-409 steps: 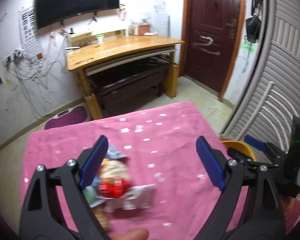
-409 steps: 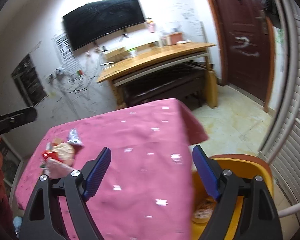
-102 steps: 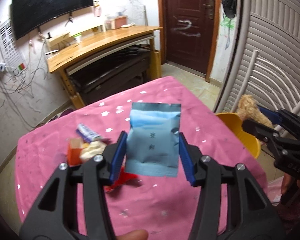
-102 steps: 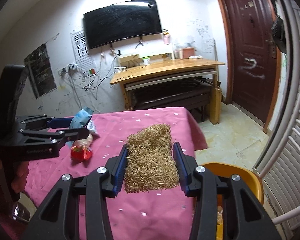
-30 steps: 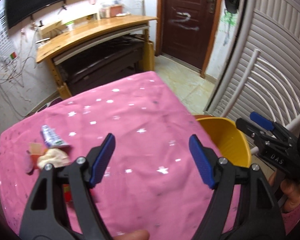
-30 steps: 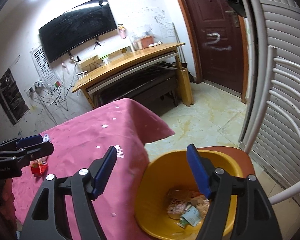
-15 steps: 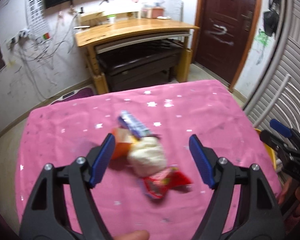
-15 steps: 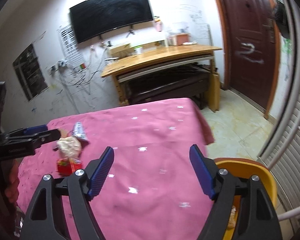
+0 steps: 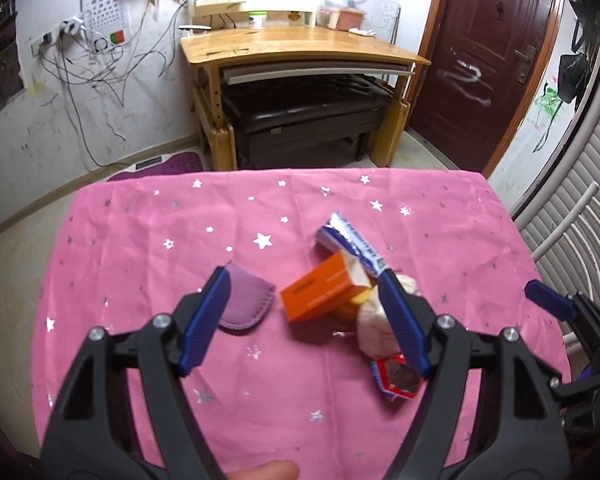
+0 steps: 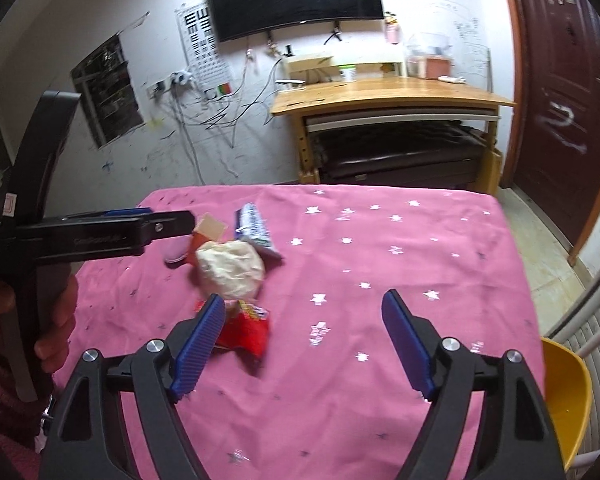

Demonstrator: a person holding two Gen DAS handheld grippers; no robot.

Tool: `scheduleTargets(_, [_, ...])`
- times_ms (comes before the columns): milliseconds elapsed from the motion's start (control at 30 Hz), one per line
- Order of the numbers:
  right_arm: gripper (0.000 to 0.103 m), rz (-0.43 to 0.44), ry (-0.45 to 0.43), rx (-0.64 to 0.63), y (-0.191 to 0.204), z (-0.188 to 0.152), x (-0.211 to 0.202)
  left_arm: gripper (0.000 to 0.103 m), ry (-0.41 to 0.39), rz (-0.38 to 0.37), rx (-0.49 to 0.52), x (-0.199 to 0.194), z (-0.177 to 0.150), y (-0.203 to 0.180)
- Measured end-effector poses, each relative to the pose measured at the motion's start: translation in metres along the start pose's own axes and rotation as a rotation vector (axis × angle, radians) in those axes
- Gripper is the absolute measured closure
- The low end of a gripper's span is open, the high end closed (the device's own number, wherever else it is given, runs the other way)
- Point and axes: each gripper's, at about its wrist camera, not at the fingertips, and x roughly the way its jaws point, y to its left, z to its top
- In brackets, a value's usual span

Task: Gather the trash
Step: 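Grasp the orange box with the left tool while the right tool grasps the red snack bag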

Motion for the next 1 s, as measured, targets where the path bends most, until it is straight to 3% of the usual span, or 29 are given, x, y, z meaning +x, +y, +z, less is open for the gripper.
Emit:
scheduleTargets(267, [0.027, 0.049, 0.053, -0.058, 0.032, 0.009, 0.028, 0.030, 0.025, -0.084, 0.010, 0.006, 0.004, -0.001])
scheduleTargets(533, [0.027, 0.065, 0.147, -0.116, 0.053, -0.002, 0.056, 0.030, 0.042, -0.053, 0.032, 0.020, 0.007, -0.012])
scheduleTargets(767, [0.028, 0.078, 0.180, -0.132, 0.061, -0.008, 0.064, 0.050, 0.093, -0.028, 0.042, 0.035, 0.009, -0.018])
scheduleTargets(900, [0.048, 0.076, 0.179, -0.143, 0.060, -0.010, 0.059, 0.057, 0.105, -0.032, 0.041, 0.038, 0.010, -0.017])
scheduleTargets(1000, [0.052, 0.077, 0.164, -0.146, 0.058, -0.014, 0.051, 0.061, 0.107, -0.029, 0.036, 0.039, 0.009, -0.016])
